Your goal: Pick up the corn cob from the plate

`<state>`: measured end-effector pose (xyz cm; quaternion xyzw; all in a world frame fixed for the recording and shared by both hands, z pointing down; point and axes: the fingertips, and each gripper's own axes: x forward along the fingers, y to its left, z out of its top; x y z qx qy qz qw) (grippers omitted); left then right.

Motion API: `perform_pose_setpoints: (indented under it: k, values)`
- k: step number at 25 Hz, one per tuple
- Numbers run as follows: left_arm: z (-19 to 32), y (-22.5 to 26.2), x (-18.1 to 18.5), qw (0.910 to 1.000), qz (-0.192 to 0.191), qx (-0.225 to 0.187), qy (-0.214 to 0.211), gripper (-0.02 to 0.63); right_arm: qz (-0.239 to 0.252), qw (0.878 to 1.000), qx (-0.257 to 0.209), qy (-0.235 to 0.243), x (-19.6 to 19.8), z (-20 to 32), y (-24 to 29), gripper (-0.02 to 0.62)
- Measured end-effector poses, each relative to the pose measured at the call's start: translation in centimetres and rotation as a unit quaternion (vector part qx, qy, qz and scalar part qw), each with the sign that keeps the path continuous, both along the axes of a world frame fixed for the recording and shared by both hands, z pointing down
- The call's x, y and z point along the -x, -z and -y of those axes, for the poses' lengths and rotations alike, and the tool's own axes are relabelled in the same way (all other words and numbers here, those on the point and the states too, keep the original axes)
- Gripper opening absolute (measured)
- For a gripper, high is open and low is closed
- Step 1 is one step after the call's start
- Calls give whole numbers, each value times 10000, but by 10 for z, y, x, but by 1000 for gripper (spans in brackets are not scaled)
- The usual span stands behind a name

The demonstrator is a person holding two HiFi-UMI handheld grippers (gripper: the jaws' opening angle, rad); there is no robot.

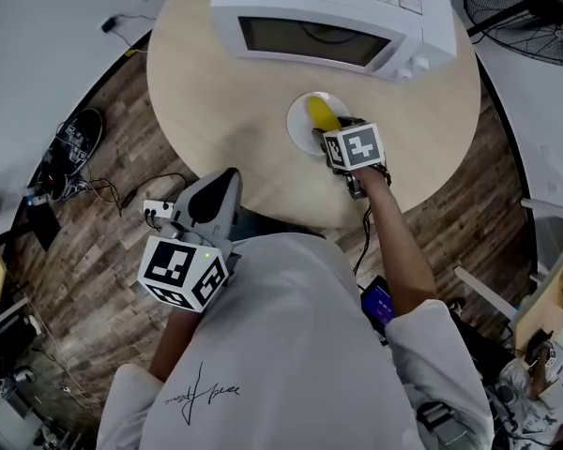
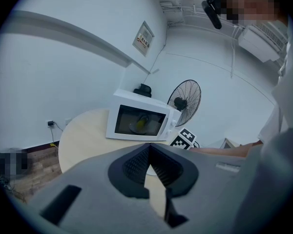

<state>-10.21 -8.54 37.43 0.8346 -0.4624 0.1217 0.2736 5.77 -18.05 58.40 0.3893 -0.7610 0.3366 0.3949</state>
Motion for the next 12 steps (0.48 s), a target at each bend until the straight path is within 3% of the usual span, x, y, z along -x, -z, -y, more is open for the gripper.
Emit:
perform_pose_setpoints:
  k: [12]
  values:
    - [-7, 3, -13, 9999, 5, -63, -120, -9, 230, 9995, -77, -218, -11, -10, 14, 268]
